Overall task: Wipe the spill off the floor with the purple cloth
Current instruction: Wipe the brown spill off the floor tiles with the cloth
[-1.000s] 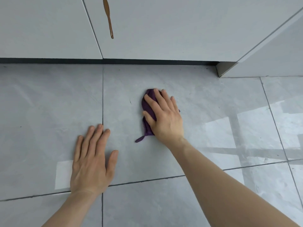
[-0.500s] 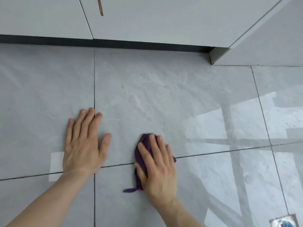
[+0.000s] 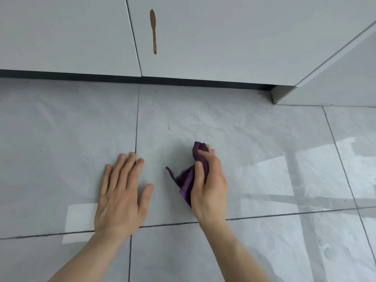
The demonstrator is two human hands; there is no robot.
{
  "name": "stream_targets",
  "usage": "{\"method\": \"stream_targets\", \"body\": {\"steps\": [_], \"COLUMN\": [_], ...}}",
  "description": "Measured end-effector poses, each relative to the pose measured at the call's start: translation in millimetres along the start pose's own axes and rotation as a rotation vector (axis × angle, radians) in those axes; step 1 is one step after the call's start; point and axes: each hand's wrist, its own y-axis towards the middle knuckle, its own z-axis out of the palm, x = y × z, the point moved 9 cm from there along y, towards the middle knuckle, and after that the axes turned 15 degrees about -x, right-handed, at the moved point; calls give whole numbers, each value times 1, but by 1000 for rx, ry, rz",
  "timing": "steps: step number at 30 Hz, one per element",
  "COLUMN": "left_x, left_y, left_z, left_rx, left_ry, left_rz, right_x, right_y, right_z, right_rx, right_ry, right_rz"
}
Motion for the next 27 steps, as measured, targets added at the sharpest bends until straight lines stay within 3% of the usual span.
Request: {"method": "stream_targets", "body": {"steps": [6,10,12,27], "left_x": [0,1,2,2], "left_y": [-1,0,0,2], "left_z": [1,4,4,3], "left_rx": [2,22,30,50], "left_ry": [5,36,45,-17], "left_rz": [13,30,32,2], "right_x": [19,41,48,-19], "right_y": [64,57,44,-111], "right_z": [78,126,138,4], "right_rx": [70,183,239,350], "right_ry": [-106,-426,-457,-435], "right_rz": [-65,-431,-558,-763]}}
